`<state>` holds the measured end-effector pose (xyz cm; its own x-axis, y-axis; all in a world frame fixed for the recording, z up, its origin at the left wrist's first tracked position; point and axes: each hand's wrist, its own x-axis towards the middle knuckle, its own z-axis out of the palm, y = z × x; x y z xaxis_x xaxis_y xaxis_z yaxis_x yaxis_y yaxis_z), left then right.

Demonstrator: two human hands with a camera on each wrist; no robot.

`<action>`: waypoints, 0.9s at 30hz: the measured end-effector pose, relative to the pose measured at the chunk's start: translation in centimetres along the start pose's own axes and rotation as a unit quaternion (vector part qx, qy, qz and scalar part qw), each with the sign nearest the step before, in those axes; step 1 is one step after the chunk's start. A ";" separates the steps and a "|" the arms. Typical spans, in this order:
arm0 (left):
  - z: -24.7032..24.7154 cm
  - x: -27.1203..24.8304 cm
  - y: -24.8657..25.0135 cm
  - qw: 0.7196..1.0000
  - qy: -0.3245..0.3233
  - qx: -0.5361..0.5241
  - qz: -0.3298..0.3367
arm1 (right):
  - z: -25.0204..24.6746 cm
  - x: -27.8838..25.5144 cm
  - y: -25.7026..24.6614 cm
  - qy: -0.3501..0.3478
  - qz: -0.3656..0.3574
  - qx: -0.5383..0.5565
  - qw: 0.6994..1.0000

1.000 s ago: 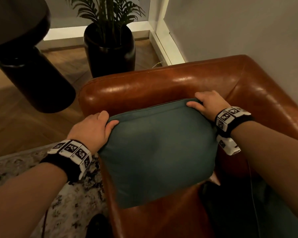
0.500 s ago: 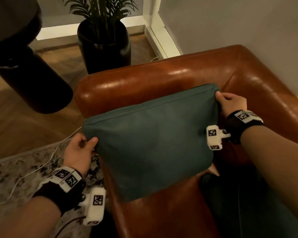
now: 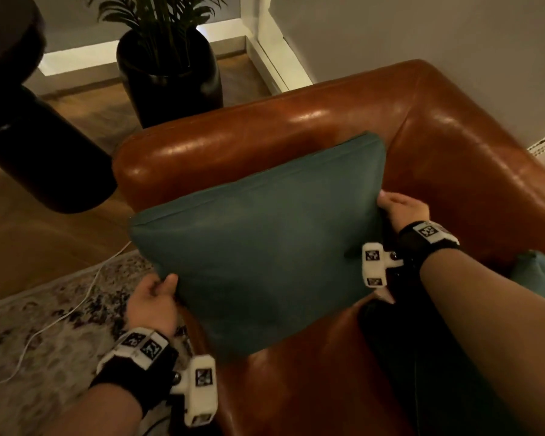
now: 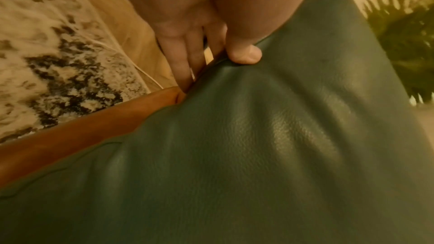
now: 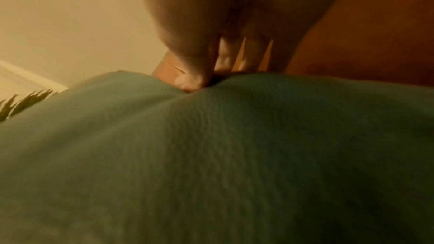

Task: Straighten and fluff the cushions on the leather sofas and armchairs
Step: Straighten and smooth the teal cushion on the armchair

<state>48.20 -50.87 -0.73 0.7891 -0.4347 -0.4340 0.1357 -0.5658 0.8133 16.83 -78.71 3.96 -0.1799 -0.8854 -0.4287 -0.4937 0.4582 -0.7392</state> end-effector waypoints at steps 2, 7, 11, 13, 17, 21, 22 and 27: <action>0.0 1.1 -1.0 1.000 0.018 -0.023 -0.008 | -0.1 0.4 -0.3 0.020 0.021 0.028 0.999; 0.2 1.1 -1.8 0.999 0.028 -0.037 -0.012 | 0.4 0.1 -1.0 0.015 0.019 0.071 0.997; 0.6 0.8 1.3 0.990 0.018 -0.136 -0.027 | 1.7 0.7 -3.6 -0.068 0.062 0.100 0.991; 1.6 0.8 3.2 0.994 0.039 -0.106 -0.007 | 2.5 0.5 -4.2 -0.071 0.014 0.020 0.997; 2.7 0.7 4.8 0.996 0.093 -0.013 0.002 | 3.5 1.2 -3.6 -0.019 -0.067 -0.015 0.997; 2.7 0.4 4.7 0.993 0.113 -0.011 0.017 | 2.8 1.4 -3.6 -0.024 -0.052 0.025 0.998; 2.5 -0.1 4.4 0.994 0.103 -0.016 0.018 | 2.4 1.4 -3.6 -0.026 -0.039 0.031 0.998; 1.5 -2.3 1.8 0.998 0.055 -0.027 0.025 | 1.4 1.7 0.3 -0.065 0.023 0.097 0.993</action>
<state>45.76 -51.90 1.11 0.8565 -0.3805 -0.3487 0.1230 -0.5058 0.8538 17.51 -79.97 2.28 -0.0812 -0.8511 -0.5187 -0.3122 0.5160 -0.7977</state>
